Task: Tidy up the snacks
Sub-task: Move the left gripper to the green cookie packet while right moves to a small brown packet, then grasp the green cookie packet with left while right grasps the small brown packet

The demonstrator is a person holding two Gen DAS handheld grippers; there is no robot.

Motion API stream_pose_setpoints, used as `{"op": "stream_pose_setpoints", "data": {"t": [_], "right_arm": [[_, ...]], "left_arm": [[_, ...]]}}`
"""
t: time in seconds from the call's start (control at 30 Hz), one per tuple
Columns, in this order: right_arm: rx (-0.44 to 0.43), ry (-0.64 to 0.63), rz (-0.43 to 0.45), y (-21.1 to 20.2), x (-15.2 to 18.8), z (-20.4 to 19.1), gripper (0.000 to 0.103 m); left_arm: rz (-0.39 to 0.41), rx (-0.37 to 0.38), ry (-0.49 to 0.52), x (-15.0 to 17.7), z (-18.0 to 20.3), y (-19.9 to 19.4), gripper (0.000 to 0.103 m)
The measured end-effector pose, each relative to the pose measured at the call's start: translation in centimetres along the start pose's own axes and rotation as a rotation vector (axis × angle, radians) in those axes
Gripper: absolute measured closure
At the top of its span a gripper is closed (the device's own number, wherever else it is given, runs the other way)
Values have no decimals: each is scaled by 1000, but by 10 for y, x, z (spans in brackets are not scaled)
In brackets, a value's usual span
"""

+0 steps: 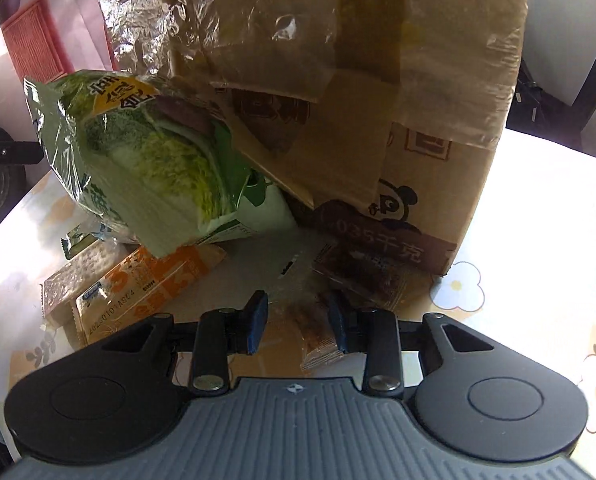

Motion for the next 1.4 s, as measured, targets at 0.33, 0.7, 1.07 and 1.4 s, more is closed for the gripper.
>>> {"op": "stream_pose_setpoints", "data": {"t": [0.33, 0.7, 1.07, 1.4], "right_arm": [[33, 17, 16, 4, 13, -10, 69], [157, 59, 174, 12, 36, -26, 82], [137, 72, 213, 10, 46, -25, 82], [135, 72, 215, 8, 47, -24, 82]], "left_arm": [[-13, 23, 28, 8, 9, 8, 60], [-42, 15, 65, 20, 3, 17, 60], [-123, 12, 150, 27, 10, 51, 60], [-166, -68, 185, 26, 23, 84, 60]]}}
Point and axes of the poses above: each gripper's, at about its wrist camera, not at the fingertips, and y roughly the way its jaws point, z to its right, x to its underside, the point moved 5 cm from there along y, roughly the way its jaws point, and after that the axes turned 13 degrees about -z, right-handed, at the moved point
